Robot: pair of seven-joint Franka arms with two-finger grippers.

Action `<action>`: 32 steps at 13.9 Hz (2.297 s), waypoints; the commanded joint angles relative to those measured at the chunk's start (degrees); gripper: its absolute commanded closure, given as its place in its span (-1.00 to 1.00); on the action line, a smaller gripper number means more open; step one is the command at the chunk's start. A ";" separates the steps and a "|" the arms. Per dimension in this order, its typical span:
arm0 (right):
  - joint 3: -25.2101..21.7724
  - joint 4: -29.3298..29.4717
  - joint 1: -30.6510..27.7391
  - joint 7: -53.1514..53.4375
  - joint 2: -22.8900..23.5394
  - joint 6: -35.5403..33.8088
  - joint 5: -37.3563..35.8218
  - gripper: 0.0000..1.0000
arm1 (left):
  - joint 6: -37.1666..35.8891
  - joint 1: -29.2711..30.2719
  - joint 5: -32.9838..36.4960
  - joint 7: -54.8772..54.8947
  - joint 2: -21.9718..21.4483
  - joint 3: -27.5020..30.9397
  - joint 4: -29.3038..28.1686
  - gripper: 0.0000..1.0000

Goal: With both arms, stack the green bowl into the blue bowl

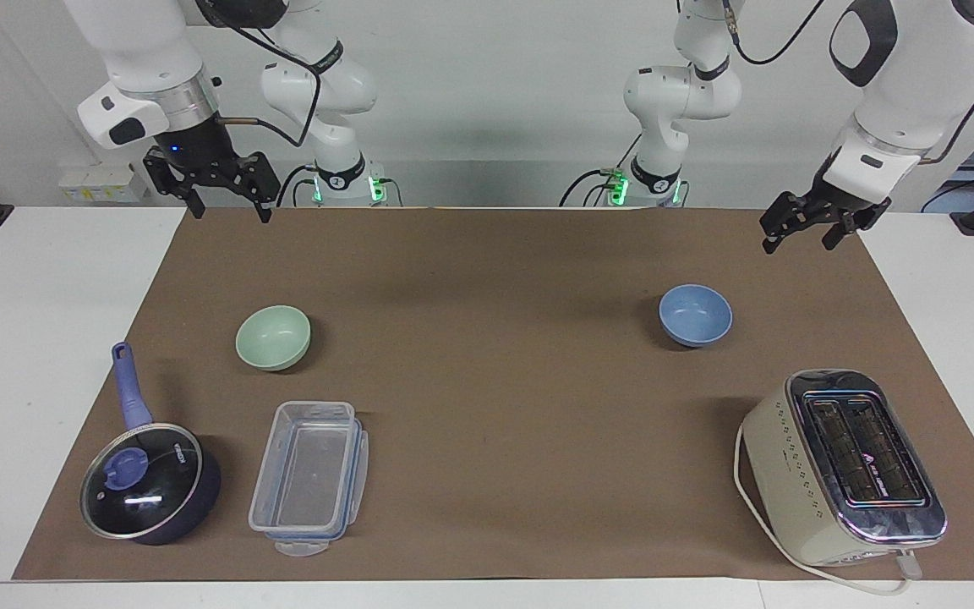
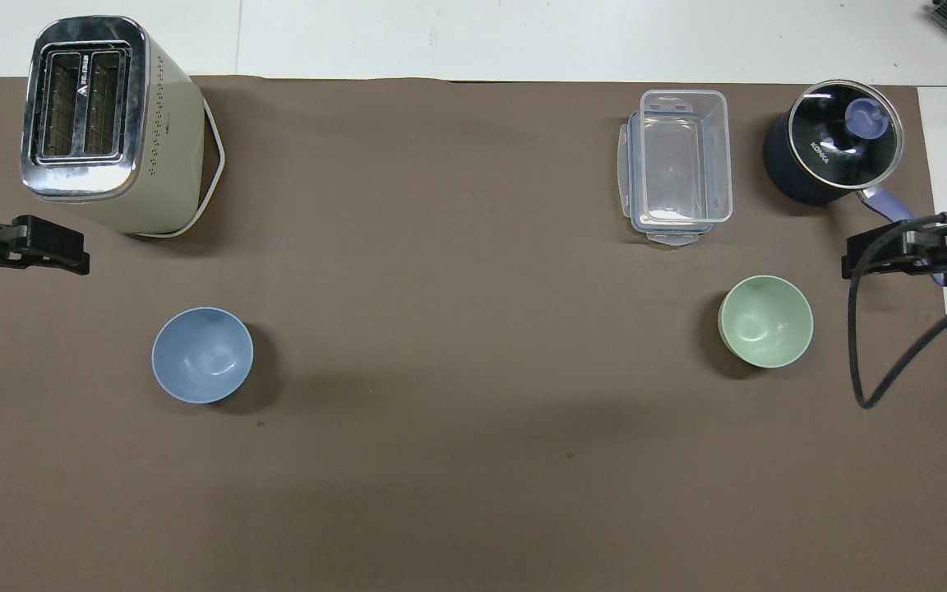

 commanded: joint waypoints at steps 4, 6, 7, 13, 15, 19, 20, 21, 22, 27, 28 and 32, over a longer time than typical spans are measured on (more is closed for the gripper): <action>0.21 -0.84 -0.83 -1.64 -0.54 0.68 1.18 -1.00 | -0.91 0.34 -0.83 1.15 -1.09 0.11 -0.58 -1.00; 0.21 -0.84 -0.83 -1.64 -0.54 0.68 1.18 -1.00 | -0.83 0.25 -0.83 1.15 -1.09 0.11 -0.75 -1.00; 0.21 -0.84 -0.83 -1.64 -0.54 0.77 1.18 -1.00 | -0.82 0.17 -0.83 1.15 -1.09 0.11 -0.75 -1.00; 0.21 -0.75 -0.92 -1.38 -0.45 1.03 1.01 -1.00 | -0.91 0.16 -0.83 1.15 -1.18 0.11 -0.93 -1.00; 0.21 -0.84 -0.92 -1.38 -0.54 0.77 1.18 -1.00 | -0.83 0.25 -0.83 1.23 -1.36 0.11 -1.10 -1.00; 0.21 -0.84 -0.92 -1.37 -0.54 0.86 1.18 -1.00 | -0.56 0.34 -0.83 1.32 -1.80 0.11 -1.81 -1.00; 0.21 -0.84 -0.92 -1.37 -0.54 0.86 1.18 -1.00 | -0.47 0.34 -0.83 1.32 -1.80 0.11 -2.07 -1.00; 0.21 -0.84 -0.92 -1.37 -0.54 0.86 1.18 -1.00 | -0.47 0.34 -0.83 1.15 -1.88 0.11 -2.16 -1.00; 0.21 -0.84 -0.83 -1.55 -0.54 0.68 1.18 -1.00 | -0.47 0.34 -0.83 1.32 -2.32 0.11 -2.68 -1.00; 0.21 -0.84 -0.92 -1.46 -0.54 0.77 1.18 -1.00 | 2.34 0.34 -0.83 2.02 -4.34 0.11 -6.29 -1.00; 0.21 -0.84 -0.92 -1.46 -0.54 0.77 1.18 -1.00 | 2.34 0.43 -0.83 2.98 -4.52 0.20 -6.46 -1.00; 0.21 -0.84 -0.92 -1.46 -0.54 0.77 1.18 -1.00 | 2.60 1.66 -0.83 5.62 -4.79 0.20 -7.26 -1.00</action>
